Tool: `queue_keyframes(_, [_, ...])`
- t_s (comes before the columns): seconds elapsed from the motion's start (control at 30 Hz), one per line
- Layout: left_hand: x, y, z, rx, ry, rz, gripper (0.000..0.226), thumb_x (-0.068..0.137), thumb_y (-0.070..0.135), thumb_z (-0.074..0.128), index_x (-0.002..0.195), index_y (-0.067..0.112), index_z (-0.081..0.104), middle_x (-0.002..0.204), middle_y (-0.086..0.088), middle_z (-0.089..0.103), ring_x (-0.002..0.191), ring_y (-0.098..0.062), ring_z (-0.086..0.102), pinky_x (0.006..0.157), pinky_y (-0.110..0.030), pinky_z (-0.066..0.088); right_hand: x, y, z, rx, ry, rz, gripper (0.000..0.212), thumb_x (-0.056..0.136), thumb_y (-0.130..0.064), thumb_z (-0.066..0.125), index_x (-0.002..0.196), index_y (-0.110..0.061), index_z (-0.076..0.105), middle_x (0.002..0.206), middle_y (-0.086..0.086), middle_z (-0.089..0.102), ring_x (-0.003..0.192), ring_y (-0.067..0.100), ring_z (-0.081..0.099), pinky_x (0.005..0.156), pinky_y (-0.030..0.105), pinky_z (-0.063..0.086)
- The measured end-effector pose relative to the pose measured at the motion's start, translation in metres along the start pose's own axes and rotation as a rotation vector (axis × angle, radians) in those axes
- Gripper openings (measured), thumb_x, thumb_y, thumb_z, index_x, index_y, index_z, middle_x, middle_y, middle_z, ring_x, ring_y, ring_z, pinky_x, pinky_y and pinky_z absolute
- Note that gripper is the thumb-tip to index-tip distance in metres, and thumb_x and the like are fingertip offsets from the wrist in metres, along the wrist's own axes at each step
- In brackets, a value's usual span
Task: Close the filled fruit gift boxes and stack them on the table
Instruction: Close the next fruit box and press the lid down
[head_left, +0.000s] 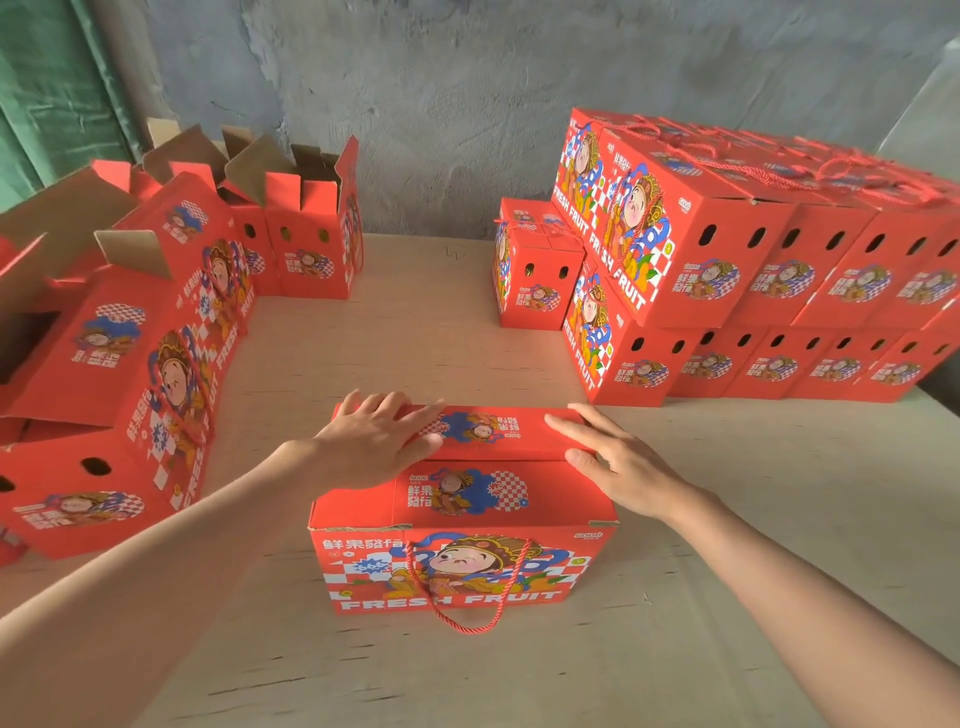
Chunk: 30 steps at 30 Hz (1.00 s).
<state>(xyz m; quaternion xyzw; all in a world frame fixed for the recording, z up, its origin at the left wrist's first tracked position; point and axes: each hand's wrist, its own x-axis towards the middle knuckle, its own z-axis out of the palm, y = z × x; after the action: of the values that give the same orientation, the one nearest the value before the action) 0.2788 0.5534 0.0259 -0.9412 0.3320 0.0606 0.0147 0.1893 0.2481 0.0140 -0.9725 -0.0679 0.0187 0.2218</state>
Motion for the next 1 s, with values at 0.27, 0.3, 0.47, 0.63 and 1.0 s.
queue_keyframes(0.27, [-0.021,0.003,0.020,-0.059,-0.078,-0.058,0.086,0.050,0.082,-0.033,0.124,0.039,-0.041,0.143,0.007,-0.038,0.140,-0.025,-0.029,0.112,-0.047,-0.014,-0.002,0.000,0.000,-0.005,-0.071,-0.025,0.041,0.101,-0.036,0.033,0.135,-0.055,0.021,0.155,-0.018,-0.010,0.145,0.004,-0.006,0.117,0.029,0.006])
queue_keyframes(0.3, [-0.019,0.003,0.019,-0.057,-0.087,-0.063,0.080,0.061,0.079,-0.026,0.127,0.038,-0.039,0.144,0.006,-0.038,0.139,-0.025,-0.029,0.112,-0.047,-0.015,-0.002,-0.002,-0.003,-0.047,-0.063,-0.032,0.041,0.101,-0.035,0.033,0.135,-0.054,0.021,0.155,-0.016,-0.011,0.145,0.007,-0.008,0.118,0.031,0.004])
queue_keyframes(0.47, [-0.029,0.015,0.014,-0.027,-0.057,-0.097,0.061,0.096,0.055,0.004,0.146,0.030,-0.019,0.154,0.001,-0.026,0.140,-0.021,-0.028,0.109,-0.052,-0.018,0.015,-0.034,-0.010,-0.115,-0.001,-0.178,0.042,0.098,-0.051,0.029,0.136,-0.059,0.015,0.157,-0.014,-0.011,0.144,0.007,-0.017,0.116,0.033,-0.007])
queue_keyframes(0.63, [-0.053,0.084,0.030,-0.080,0.068,-0.047,0.101,0.064,0.069,-0.034,0.148,0.019,-0.012,0.152,0.003,-0.024,0.136,-0.012,-0.029,0.104,-0.043,-0.028,0.018,-0.034,0.015,-0.207,-0.110,-0.074,0.047,0.092,-0.059,0.037,0.131,-0.067,0.011,0.158,-0.011,-0.008,0.145,0.018,-0.017,0.114,0.044,-0.012])
queue_keyframes(1.0, [-0.020,-0.015,0.014,0.130,0.150,0.152,0.088,0.073,0.070,-0.028,0.146,0.038,0.010,0.156,0.009,0.012,0.144,-0.027,-0.007,0.101,-0.056,-0.028,-0.005,-0.069,0.020,-0.346,-0.127,0.145,0.057,0.088,-0.070,0.026,0.140,-0.061,0.004,0.137,0.019,0.032,0.133,0.033,0.028,0.110,0.042,0.019])
